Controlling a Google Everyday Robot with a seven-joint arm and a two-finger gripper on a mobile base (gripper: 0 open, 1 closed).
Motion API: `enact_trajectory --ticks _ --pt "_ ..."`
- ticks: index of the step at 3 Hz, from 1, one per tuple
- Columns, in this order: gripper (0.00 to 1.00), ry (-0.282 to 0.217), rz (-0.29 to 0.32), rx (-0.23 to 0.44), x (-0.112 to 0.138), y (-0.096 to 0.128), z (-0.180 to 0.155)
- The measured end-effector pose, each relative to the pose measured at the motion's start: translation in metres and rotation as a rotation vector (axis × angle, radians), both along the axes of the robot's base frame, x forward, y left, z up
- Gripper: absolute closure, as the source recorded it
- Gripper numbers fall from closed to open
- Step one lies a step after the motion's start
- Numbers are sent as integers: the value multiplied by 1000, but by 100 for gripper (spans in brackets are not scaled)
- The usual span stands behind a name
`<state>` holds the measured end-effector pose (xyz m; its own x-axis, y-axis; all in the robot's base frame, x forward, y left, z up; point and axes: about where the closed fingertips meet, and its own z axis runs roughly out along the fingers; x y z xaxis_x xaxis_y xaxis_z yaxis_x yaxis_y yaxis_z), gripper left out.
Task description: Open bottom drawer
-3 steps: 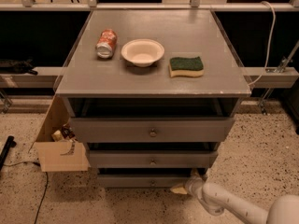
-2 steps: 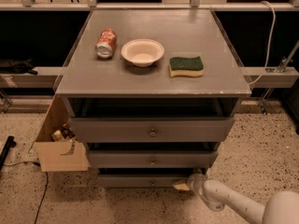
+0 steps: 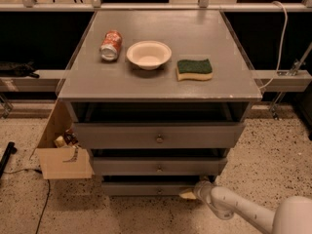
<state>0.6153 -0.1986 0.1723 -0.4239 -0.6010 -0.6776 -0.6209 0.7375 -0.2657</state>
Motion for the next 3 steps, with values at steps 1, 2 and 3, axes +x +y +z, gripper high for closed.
enact_trajectory --ticks 1,2,3 --pt "0 23 114 -46 -1 15 4" --pt "0 29 129 -57 -2 15 2" --pt "26 29 129 -57 -2 15 2"
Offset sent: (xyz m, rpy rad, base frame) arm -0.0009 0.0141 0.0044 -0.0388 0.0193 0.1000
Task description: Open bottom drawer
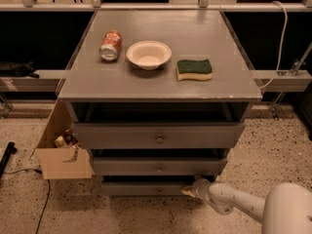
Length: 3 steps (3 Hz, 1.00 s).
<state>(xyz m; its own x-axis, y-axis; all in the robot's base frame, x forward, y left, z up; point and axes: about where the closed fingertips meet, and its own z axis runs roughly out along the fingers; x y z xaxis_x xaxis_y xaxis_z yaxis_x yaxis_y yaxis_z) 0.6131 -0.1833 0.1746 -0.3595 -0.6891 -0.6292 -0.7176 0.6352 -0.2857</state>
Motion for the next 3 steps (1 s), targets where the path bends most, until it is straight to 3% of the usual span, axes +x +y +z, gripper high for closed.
enact_trajectory --ticks 1,2,3 --pt "49 0 0 0 0 0 0" --pt "72 19 -44 -8 -17 -5 2" --pt "96 38 -151 -25 -47 -27 20"
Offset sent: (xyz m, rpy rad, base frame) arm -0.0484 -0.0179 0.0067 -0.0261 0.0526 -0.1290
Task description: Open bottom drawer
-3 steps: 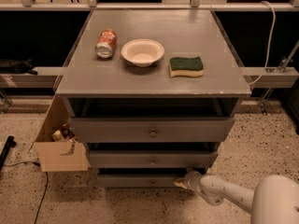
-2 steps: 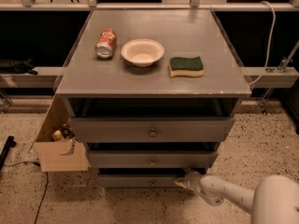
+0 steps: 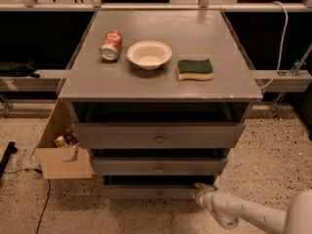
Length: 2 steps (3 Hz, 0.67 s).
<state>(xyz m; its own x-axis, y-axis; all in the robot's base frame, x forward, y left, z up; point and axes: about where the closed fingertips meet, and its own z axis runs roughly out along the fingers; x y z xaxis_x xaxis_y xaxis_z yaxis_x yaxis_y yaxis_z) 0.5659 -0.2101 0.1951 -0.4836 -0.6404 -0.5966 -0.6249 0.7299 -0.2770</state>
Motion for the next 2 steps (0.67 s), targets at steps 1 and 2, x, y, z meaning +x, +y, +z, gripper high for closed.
enact_trajectory --ticks 1,2 --pt "100 38 -36 -30 -64 -7 8" --pt "86 105 15 -16 -120 19 -3"
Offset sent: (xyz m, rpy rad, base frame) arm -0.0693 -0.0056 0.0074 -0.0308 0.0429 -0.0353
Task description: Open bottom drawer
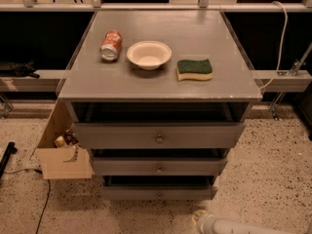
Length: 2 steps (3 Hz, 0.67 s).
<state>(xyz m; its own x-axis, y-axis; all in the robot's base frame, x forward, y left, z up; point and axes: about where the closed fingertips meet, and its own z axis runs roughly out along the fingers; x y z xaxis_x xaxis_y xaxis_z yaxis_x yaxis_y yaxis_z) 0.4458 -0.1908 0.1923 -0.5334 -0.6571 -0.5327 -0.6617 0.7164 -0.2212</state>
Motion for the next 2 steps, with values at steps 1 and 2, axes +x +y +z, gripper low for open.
enact_trajectory --ticks 1,2 --pt "63 2 2 1 -1 1 0" --pt "40 8 -8 -7 7 -1 -3"
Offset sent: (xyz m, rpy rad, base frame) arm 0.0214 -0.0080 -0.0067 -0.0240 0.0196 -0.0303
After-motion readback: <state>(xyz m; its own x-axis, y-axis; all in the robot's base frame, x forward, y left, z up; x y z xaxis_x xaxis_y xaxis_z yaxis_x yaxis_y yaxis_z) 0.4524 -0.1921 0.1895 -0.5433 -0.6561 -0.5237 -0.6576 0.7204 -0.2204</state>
